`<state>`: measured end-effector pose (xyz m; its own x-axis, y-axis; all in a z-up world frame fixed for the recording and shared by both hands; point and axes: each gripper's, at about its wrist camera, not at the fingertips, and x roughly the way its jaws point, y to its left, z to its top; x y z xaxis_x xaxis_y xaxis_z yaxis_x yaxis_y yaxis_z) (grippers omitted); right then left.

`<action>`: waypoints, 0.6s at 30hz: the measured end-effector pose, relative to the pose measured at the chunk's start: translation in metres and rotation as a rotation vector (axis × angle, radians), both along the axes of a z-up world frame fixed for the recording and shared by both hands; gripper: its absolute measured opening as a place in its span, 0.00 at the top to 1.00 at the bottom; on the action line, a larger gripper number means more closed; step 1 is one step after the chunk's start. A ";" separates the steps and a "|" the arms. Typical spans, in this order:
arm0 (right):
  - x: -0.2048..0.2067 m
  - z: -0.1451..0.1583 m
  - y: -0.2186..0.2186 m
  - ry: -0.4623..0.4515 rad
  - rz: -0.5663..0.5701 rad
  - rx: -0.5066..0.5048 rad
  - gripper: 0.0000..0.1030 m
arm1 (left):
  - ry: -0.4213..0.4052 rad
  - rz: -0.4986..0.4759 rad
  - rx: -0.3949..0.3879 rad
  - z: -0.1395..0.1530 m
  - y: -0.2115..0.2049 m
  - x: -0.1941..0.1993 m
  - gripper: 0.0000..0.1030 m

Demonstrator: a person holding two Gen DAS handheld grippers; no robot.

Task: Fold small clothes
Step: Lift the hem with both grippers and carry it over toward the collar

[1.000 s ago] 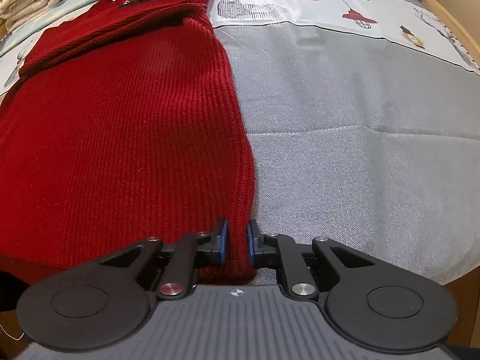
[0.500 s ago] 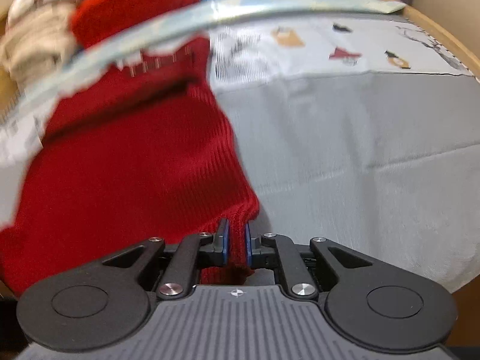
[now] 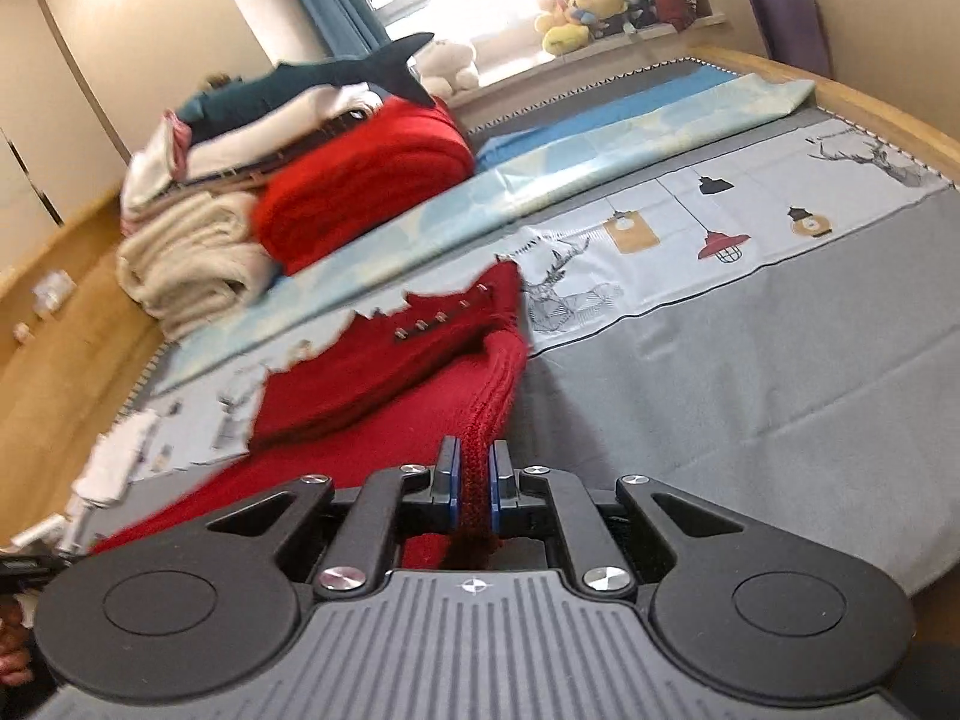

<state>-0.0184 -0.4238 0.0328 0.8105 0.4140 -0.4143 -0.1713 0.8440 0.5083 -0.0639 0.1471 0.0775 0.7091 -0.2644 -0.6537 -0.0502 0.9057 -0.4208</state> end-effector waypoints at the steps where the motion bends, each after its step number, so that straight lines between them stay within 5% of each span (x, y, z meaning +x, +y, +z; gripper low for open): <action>1: -0.011 0.004 -0.007 -0.006 -0.001 0.016 0.92 | -0.004 -0.008 -0.007 0.006 0.000 -0.010 0.94; 8: -0.072 0.023 -0.047 -0.009 -0.042 0.088 0.92 | -0.043 0.025 -0.118 0.031 0.022 -0.045 0.94; 13: -0.022 0.013 -0.046 0.037 -0.058 0.060 0.93 | 0.013 0.029 -0.056 0.018 0.033 0.029 0.94; 18: 0.076 0.000 -0.032 0.103 -0.097 -0.011 0.93 | 0.099 0.057 0.002 -0.009 0.054 0.134 0.94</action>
